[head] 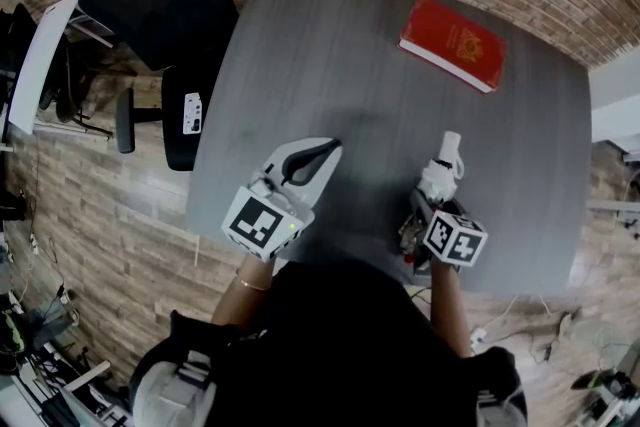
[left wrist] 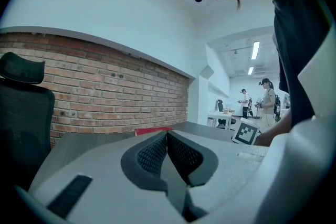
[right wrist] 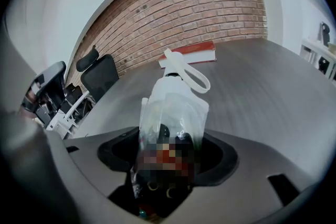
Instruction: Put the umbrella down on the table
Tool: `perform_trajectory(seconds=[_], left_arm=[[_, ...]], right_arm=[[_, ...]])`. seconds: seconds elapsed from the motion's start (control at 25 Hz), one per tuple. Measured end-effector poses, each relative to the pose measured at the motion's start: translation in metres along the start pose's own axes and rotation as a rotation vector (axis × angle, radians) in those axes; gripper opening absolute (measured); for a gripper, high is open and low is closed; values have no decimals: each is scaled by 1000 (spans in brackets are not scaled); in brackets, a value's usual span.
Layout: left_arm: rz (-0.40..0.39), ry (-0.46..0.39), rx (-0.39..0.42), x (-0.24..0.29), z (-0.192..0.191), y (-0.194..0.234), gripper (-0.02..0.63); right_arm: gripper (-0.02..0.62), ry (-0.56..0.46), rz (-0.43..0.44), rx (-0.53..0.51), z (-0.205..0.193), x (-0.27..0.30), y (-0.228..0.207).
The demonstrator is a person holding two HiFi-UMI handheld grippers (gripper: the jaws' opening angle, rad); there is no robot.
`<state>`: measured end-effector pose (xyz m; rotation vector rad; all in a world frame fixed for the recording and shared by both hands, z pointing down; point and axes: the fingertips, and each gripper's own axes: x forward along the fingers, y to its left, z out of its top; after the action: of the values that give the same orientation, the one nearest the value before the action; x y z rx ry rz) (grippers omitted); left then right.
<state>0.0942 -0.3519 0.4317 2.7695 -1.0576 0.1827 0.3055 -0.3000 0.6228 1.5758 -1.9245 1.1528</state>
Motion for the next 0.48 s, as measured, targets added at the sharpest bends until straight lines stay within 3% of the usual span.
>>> perform_trajectory(seconds=[0.48], left_arm=[[16,-2,-2,-8,-1,7,2]], right_arm=[[296,27,-13,10,-2,11,-2]])
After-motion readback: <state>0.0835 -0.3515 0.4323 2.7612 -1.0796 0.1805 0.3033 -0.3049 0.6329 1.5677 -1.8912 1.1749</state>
